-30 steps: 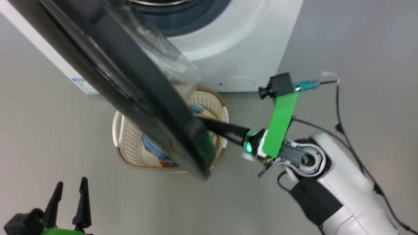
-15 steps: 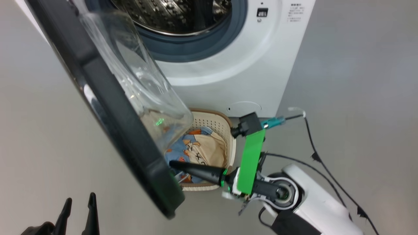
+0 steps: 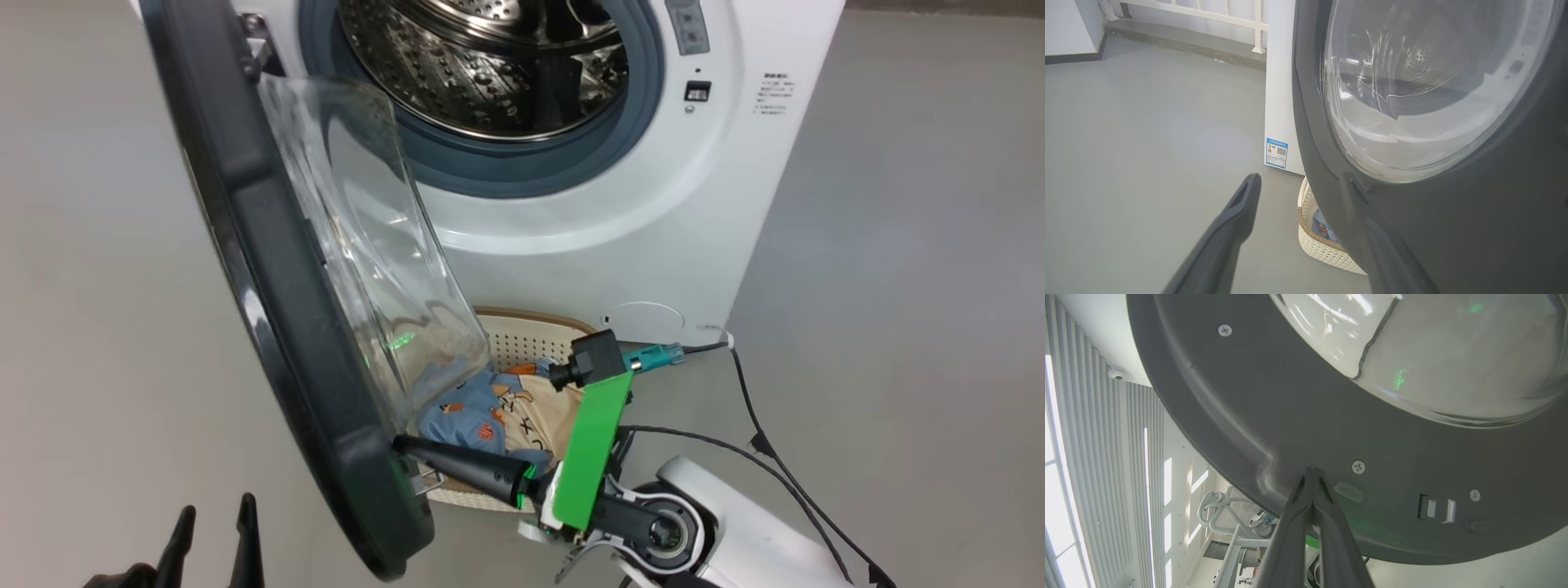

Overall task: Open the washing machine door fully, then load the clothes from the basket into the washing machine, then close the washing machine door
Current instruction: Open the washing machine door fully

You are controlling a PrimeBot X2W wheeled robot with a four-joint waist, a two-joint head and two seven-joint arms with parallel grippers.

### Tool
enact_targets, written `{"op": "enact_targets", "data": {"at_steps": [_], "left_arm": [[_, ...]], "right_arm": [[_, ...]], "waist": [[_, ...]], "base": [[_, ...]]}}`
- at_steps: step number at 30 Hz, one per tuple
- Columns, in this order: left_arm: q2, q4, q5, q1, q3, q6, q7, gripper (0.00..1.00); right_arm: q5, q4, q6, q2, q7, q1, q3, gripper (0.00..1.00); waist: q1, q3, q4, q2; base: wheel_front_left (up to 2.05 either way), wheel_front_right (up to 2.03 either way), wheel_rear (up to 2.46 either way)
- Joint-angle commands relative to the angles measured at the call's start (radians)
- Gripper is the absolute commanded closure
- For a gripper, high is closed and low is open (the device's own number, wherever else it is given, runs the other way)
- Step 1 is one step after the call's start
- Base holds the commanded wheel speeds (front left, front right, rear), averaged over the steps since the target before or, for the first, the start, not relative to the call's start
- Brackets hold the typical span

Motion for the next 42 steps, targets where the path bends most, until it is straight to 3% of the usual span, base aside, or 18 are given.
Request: {"op": "enact_targets", "data": {"at_steps": [1,16,26,34,35,36,37,38,39,40,42], "left_arm": [[0.007,-0.026,0.01,-0.006,0.027,-0.001,-0.006,0.0],[-0.004,-0.032,0.012,0.009,0.013,-0.001,-0.006,0.0],[-0.004,-0.036,0.014,0.021,0.043,-0.001,-0.006,0.0],[0.004,-0.042,0.014,0.026,0.069,-0.001,-0.006,0.0],[0.005,-0.043,0.014,0.026,0.074,-0.001,-0.006,0.0],[0.006,-0.045,0.015,0.026,0.078,-0.001,-0.006,0.0],[0.006,-0.046,0.015,0.026,0.08,-0.001,-0.006,0.0],[0.007,-0.048,0.016,0.027,0.083,-0.001,-0.006,0.0],[0.008,-0.049,0.016,0.027,0.085,-0.001,-0.006,0.0],[0.008,-0.051,0.017,0.026,0.085,-0.001,-0.006,0.0],[0.01,-0.052,0.018,0.025,0.086,-0.001,-0.006,0.0]], "right_arm": [[0.007,-0.025,0.008,0.038,-0.015,-0.015,0.029,1.0],[0.051,0.003,0.008,0.038,-0.145,-0.044,0.115,1.0],[0.046,0.009,0.008,0.038,-0.167,-0.037,0.106,1.0],[-0.036,0.002,0.008,0.038,-0.189,-0.017,0.059,1.0],[-0.061,0.0,0.008,0.038,-0.198,-0.013,0.05,0.9],[-0.087,-0.003,0.008,0.036,-0.212,-0.01,0.042,0.66],[-0.118,-0.01,0.008,0.029,-0.229,-0.007,0.036,0.54],[-0.145,-0.02,0.008,0.021,-0.249,-0.003,0.031,0.29],[-0.182,-0.031,0.008,0.007,-0.278,-0.002,0.029,0.13],[-0.223,-0.043,0.008,-0.01,-0.317,-0.001,0.031,0.02],[-0.273,-0.059,0.008,-0.041,-0.408,0.011,0.019,0.0]], "waist": [[0.0,-0.02,0.021,-0.0001],[0.0,-0.058,0.061,-0.0001],[0.0,-0.069,0.034,-0.0001],[0.0,-0.066,0.001,-0.0001],[0.0,-0.064,-0.005,-0.0001],[0.0,-0.062,-0.01,-0.0001],[0.0,-0.061,-0.014,-0.0001],[0.0,-0.059,-0.02,-0.0001],[0.0,-0.058,-0.023,-0.0001],[0.0,-0.058,-0.026,-0.0001],[0.0,-0.056,-0.032,-0.0001]], "base": [[0.0,0.0,0.0],[0.0,0.0,0.0],[0.0,0.0,0.0],[0.0,0.0,0.0],[0.0,0.0,0.0],[0.0,0.0,0.0],[0.0,0.0,0.0],[0.0,0.0,0.0],[0.0,0.0,0.0],[0.0,0.0,0.0],[0.0,0.0,0.0]]}}
